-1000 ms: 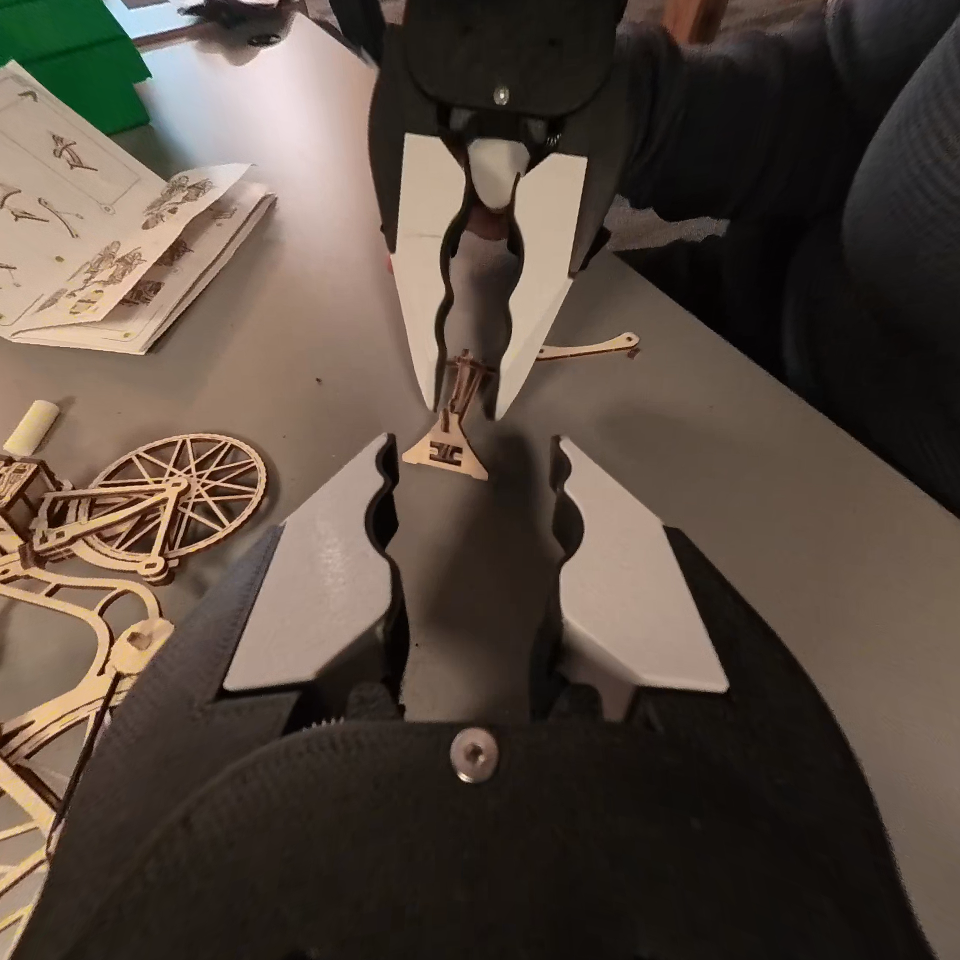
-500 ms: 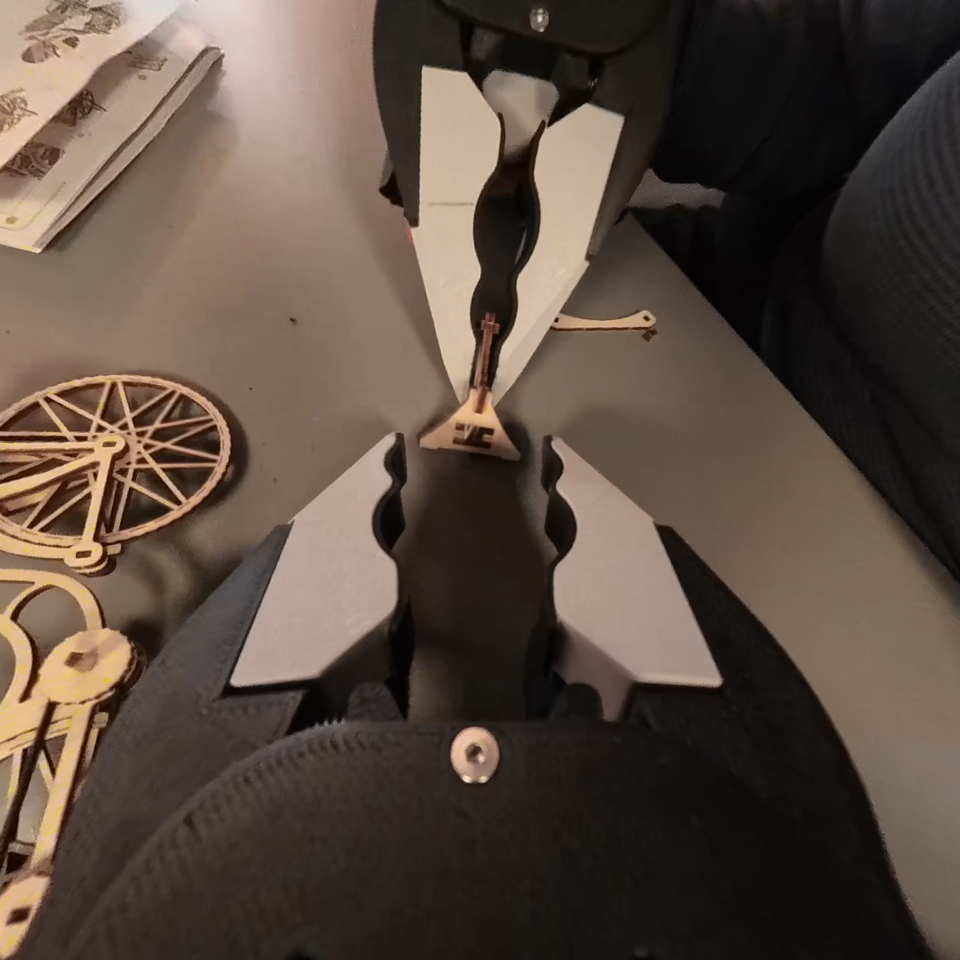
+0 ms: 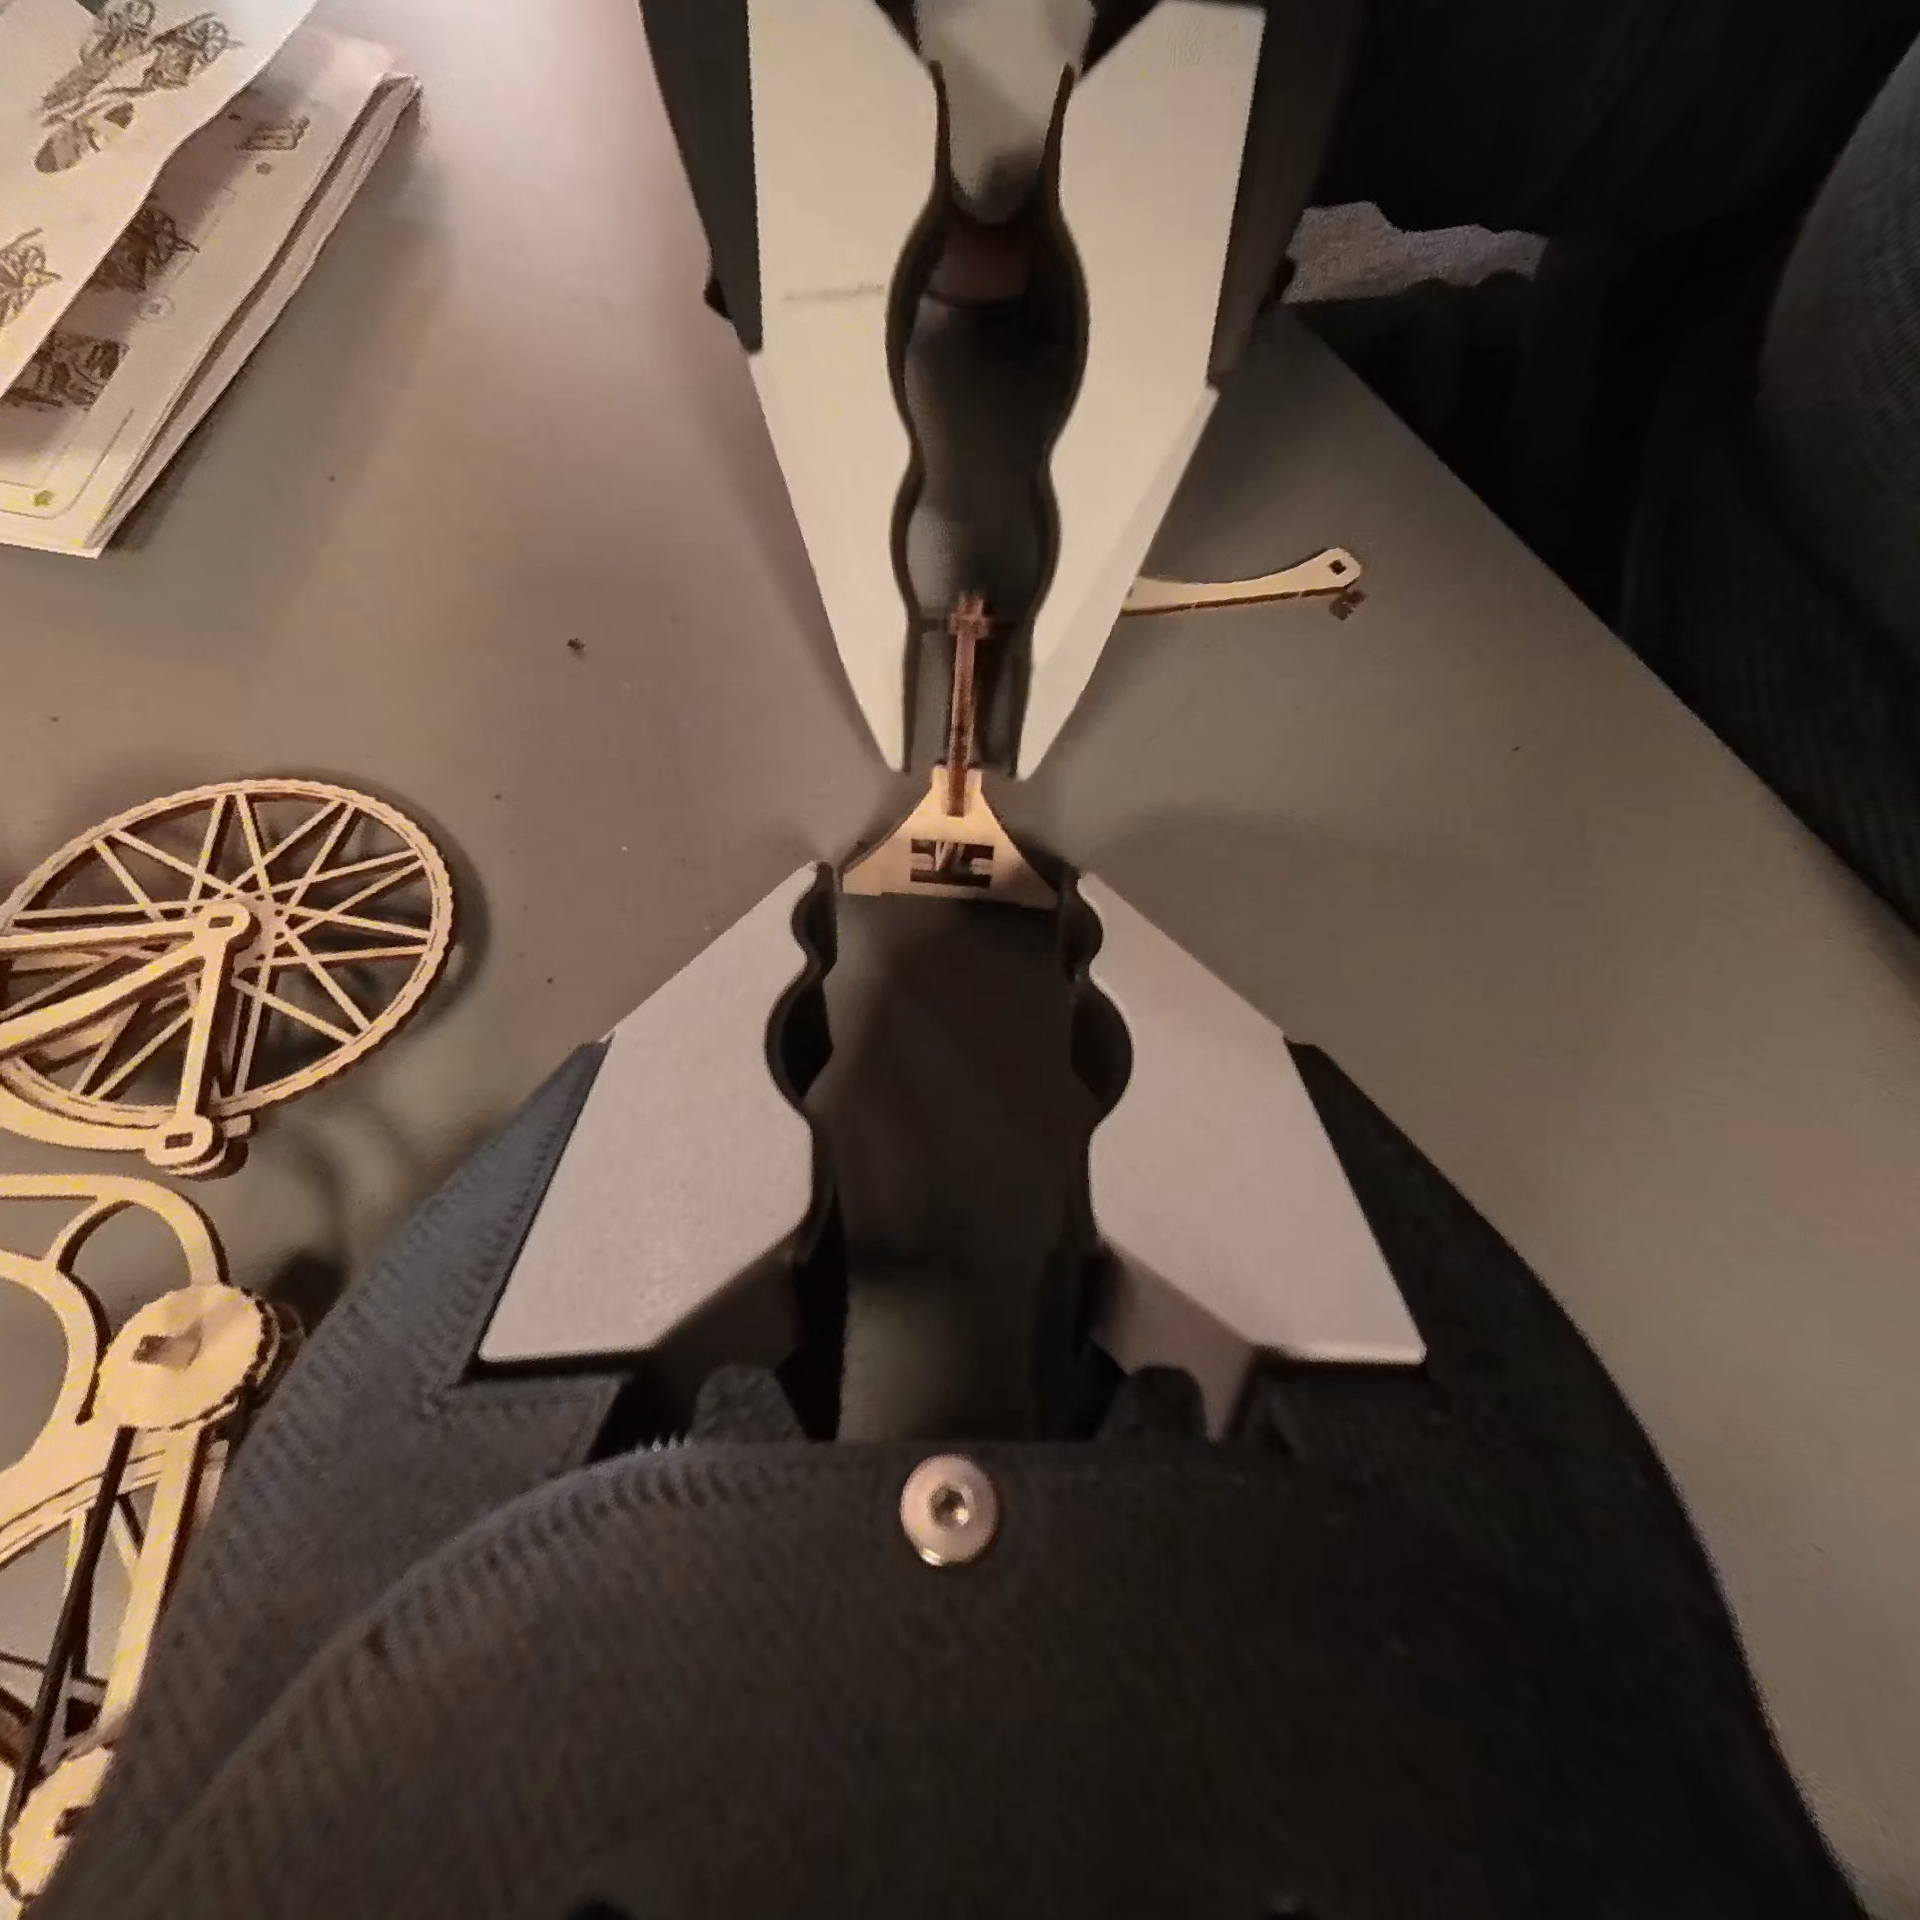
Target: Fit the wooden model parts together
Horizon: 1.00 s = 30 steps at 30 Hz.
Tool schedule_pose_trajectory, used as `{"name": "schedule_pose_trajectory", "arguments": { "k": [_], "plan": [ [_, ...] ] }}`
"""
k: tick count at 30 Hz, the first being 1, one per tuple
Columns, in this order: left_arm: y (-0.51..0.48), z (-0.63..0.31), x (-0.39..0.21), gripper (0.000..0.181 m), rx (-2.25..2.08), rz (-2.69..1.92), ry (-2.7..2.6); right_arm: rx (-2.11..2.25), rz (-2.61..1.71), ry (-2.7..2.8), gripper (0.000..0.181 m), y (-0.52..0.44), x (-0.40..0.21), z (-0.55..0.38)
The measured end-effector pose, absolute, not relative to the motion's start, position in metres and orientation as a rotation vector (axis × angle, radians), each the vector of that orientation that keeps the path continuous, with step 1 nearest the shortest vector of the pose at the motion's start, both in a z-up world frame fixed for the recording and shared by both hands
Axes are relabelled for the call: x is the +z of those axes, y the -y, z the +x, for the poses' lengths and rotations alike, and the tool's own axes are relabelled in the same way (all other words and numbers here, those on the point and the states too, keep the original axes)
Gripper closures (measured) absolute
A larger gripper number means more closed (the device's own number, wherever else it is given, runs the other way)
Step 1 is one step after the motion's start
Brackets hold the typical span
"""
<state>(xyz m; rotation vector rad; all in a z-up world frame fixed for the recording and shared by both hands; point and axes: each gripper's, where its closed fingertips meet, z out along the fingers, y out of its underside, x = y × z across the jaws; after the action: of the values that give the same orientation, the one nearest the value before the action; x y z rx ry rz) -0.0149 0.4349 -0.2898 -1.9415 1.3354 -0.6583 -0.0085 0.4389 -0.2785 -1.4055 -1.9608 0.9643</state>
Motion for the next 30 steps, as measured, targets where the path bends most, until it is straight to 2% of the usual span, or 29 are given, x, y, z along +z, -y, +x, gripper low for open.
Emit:
{"name": "schedule_pose_trajectory", "arguments": {
  "k": [4,9,12,14,19,25,30],
  "plan": [
    [-0.431,-0.014,-0.287,0.136,-0.666,-1.905,-1.349,0.925,-1.388,1.972,0.165,-0.438,-0.274,-0.001],
    [-0.43,-0.017,-0.287,0.13,-0.676,-1.923,-1.336,0.87,-1.396,2.013,0.152,-0.44,-0.277,0.011],
    [-0.431,-0.016,-0.29,0.124,-0.637,-1.929,-1.347,0.896,-1.401,1.997,0.154,-0.442,-0.27,0.014],
    [-0.431,-0.015,-0.29,0.124,-0.636,-1.926,-1.35,0.899,-1.381,2.019,0.162,-0.443,-0.261,0.017],
    [-0.431,-0.013,-0.29,0.126,-0.645,-1.93,-1.35,1.013,-1.497,2.011,0.161,-0.459,-0.236,0.011],
    [-0.432,-0.011,-0.29,0.133,-0.664,-1.94,-1.342,1.108,-1.661,2.322,0.181,-0.462,-0.261,0.0],
    [-0.432,-0.011,-0.29,0.14,-0.659,-1.934,-1.349,1.237,-1.732,2.589,0.181,-0.452,-0.282,-0.004]
  ]
}}
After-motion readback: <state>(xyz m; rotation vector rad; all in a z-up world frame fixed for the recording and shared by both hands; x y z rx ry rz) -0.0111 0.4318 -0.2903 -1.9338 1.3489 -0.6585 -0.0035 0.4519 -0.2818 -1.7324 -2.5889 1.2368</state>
